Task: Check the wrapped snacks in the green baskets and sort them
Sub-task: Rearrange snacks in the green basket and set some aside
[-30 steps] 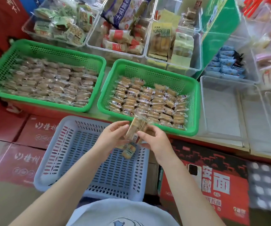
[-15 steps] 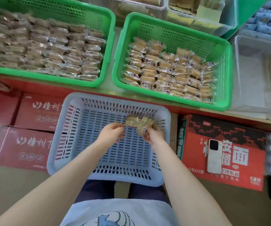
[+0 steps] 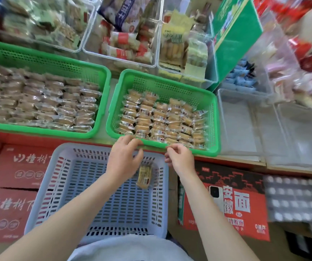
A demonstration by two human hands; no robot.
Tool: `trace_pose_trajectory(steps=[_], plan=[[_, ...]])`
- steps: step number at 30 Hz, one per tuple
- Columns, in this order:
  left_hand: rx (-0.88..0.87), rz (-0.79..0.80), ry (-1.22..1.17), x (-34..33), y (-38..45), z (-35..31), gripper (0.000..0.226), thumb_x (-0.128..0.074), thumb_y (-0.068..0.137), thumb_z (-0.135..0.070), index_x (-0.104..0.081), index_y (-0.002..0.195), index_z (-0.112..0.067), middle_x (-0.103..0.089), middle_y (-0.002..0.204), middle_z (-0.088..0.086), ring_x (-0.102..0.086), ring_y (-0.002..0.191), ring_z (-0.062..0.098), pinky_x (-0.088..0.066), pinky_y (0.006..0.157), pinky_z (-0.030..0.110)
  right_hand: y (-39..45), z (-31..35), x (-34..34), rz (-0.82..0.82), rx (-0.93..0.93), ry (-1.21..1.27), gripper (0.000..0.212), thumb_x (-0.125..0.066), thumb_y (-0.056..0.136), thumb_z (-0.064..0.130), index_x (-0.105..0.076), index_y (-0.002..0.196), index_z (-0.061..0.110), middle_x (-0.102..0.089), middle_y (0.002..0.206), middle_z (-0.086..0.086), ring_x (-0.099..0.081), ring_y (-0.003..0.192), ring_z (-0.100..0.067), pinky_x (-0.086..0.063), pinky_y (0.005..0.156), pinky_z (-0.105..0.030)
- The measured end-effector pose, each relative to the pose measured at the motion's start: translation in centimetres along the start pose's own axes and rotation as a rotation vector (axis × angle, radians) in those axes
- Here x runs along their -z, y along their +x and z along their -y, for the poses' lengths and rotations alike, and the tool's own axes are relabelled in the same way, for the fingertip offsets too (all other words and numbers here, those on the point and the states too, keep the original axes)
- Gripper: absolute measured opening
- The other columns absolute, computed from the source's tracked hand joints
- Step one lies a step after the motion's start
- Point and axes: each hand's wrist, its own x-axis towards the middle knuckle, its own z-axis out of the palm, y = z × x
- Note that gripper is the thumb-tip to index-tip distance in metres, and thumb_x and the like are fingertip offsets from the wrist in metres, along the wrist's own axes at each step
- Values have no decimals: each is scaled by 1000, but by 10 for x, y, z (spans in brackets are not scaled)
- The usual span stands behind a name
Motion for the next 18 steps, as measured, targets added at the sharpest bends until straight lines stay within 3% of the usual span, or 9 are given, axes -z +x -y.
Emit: trace_pose_trajectory(steps=[1, 3, 5, 7, 9, 12, 15, 18], plan=[[-66, -8, 109, -3, 9, 1, 29, -61, 95, -24, -67, 122, -12, -63, 122, 8, -54, 120, 29, -42, 104, 47, 4, 12, 8, -10, 41, -26, 13, -55, 99, 15, -65, 92, 16, -71, 85, -10, -67, 66, -17, -58, 66, -37], [-63, 125, 290, -6, 24, 10, 48, -49, 100, -38, -52, 144, -18, -50, 149, 10, -38, 144, 31, -21, 122, 49, 16, 27, 16, -2, 112, -100, 11, -57, 97, 17, -67, 95, 14, -71, 89, -8, -65, 73, -19, -55, 68, -35], [-19, 309, 435, -10, 29, 25, 60, -35, 104, -51, -29, 158, -25, -29, 165, 5, -16, 155, 26, 0, 127, 48, 32, 34, 16, 34, 148, -191, 11, -58, 96, 19, -68, 99, 16, -69, 91, -1, -60, 75, -12, -48, 61, -23], [-50, 387, 525, -12, 26, 38, 69, -19, 101, -60, -14, 162, -29, -21, 168, 3, -10, 156, 23, 7, 125, 46, 47, 37, 8, 85, 170, -216, 10, -58, 97, 18, -67, 102, 18, -65, 92, 6, -57, 78, -7, -45, 62, -19], [-62, 386, 510, -9, 29, 42, 75, -8, 95, -64, -20, 161, -30, -29, 165, 2, -20, 154, 22, 4, 124, 42, 60, 38, -5, 139, 201, -234, 11, -59, 96, 18, -68, 102, 20, -65, 93, 9, -59, 83, -8, -46, 66, -19], [-30, 327, 407, -1, 41, 44, 76, -9, 95, -61, -49, 147, -24, -49, 152, 0, -42, 142, 23, -18, 120, 42, 73, 38, -29, 241, 226, -285, 16, -59, 96, 16, -71, 106, 19, -67, 96, 7, -62, 89, -13, -46, 69, -21], [-68, 196, 378, 4, 46, 52, 45, -48, 99, -46, -69, 123, -14, -68, 126, 6, -62, 115, 30, -41, 106, 45, 80, 39, -46, 279, 227, -409, 21, -58, 97, 16, -71, 114, 16, -68, 109, 2, -61, 98, -15, -47, 81, -27], [-109, 118, 396, 2, 44, 53, 27, -78, 86, -32, -76, 103, -12, -74, 102, 5, -69, 91, 29, -52, 88, 43, 86, 38, -53, 194, 186, -490, 15, -62, 96, 16, -73, 106, 12, -68, 110, -2, -60, 96, -16, -43, 76, -26]])
